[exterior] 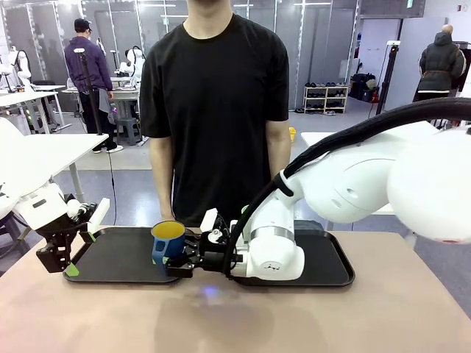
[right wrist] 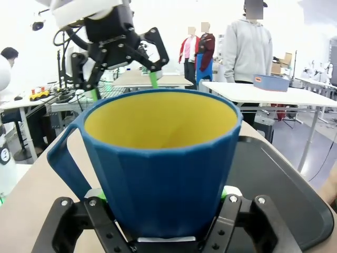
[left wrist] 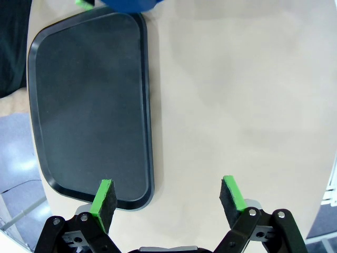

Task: Sort and store the cups by type.
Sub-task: Pick up the Handle plastic cup and place it into the empty Flat Tray.

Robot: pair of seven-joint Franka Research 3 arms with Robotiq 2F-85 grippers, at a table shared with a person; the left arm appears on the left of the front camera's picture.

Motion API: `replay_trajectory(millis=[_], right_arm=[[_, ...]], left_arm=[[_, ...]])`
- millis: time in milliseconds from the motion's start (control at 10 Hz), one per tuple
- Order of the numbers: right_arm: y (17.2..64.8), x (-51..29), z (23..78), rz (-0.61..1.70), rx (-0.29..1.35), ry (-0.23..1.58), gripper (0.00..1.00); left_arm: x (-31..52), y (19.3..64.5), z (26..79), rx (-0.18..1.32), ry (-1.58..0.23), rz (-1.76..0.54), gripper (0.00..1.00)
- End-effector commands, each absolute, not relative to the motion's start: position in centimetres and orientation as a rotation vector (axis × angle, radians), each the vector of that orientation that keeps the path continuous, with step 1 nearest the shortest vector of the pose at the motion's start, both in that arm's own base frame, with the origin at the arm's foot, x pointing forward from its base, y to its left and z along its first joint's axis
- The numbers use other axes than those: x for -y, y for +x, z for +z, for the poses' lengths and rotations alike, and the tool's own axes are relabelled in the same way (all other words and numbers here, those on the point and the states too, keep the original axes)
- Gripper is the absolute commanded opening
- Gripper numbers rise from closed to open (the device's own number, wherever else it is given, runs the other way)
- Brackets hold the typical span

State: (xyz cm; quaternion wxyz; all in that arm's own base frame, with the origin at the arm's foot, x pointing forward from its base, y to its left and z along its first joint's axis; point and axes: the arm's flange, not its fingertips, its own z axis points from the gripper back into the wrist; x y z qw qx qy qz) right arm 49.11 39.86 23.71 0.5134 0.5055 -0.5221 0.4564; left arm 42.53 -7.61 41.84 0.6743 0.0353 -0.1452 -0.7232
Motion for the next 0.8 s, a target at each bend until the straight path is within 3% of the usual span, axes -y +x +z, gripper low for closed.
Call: replay_trajectory(millis=[0,700], right_arm=[[50.0,-42.6,22.9,1.031,1.27,1.171,0.69],[49.3,-45.8,21.6,1.001,1.289,1.034,0.69]], left_arm=[[7.5,42.4,41.7,0.327,0.115,-1.625,1.0],[7.5,42.4,41.7,0.327,0.115,-1.625,1.0]])
